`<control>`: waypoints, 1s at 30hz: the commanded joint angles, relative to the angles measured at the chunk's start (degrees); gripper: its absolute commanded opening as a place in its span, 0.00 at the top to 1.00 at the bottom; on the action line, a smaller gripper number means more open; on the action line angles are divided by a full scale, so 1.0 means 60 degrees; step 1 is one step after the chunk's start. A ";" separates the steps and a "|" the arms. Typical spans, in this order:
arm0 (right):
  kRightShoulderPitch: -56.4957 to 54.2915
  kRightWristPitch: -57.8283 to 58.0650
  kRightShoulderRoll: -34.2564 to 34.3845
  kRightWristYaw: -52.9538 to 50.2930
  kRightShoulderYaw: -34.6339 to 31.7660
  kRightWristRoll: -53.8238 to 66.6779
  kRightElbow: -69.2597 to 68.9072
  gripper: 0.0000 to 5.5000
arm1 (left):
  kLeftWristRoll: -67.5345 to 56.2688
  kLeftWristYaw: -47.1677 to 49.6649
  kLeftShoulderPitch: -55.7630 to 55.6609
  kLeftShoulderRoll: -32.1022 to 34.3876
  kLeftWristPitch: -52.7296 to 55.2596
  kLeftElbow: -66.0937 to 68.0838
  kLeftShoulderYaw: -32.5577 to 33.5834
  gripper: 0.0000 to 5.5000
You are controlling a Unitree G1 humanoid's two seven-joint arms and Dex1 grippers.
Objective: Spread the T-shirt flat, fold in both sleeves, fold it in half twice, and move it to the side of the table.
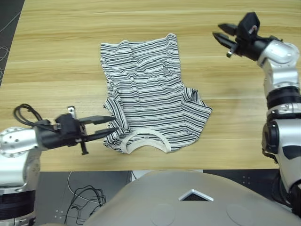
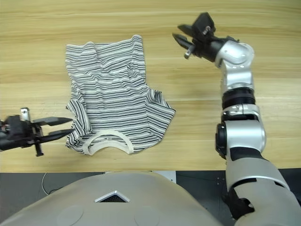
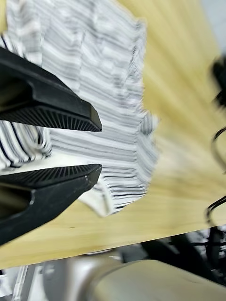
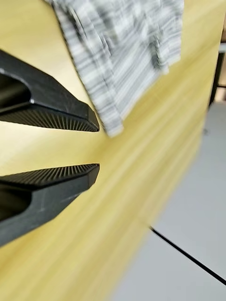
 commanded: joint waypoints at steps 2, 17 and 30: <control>0.2241 0.5287 -0.2256 0.2997 0.0786 0.1340 -0.3948 0.59 | -0.0680 0.0816 -0.1679 0.0393 0.1039 0.1793 0.1277 0.76; 0.3292 0.8187 -0.1559 0.0324 0.0962 0.1510 -0.5486 0.36 | 0.0305 0.1467 -0.2039 -0.0425 0.1107 0.1508 0.1017 0.76; 0.3786 0.9780 -0.1842 0.0470 0.1265 0.2466 -0.6912 0.36 | 0.0539 0.1644 -0.1963 -0.0645 0.1230 0.1174 0.0907 0.76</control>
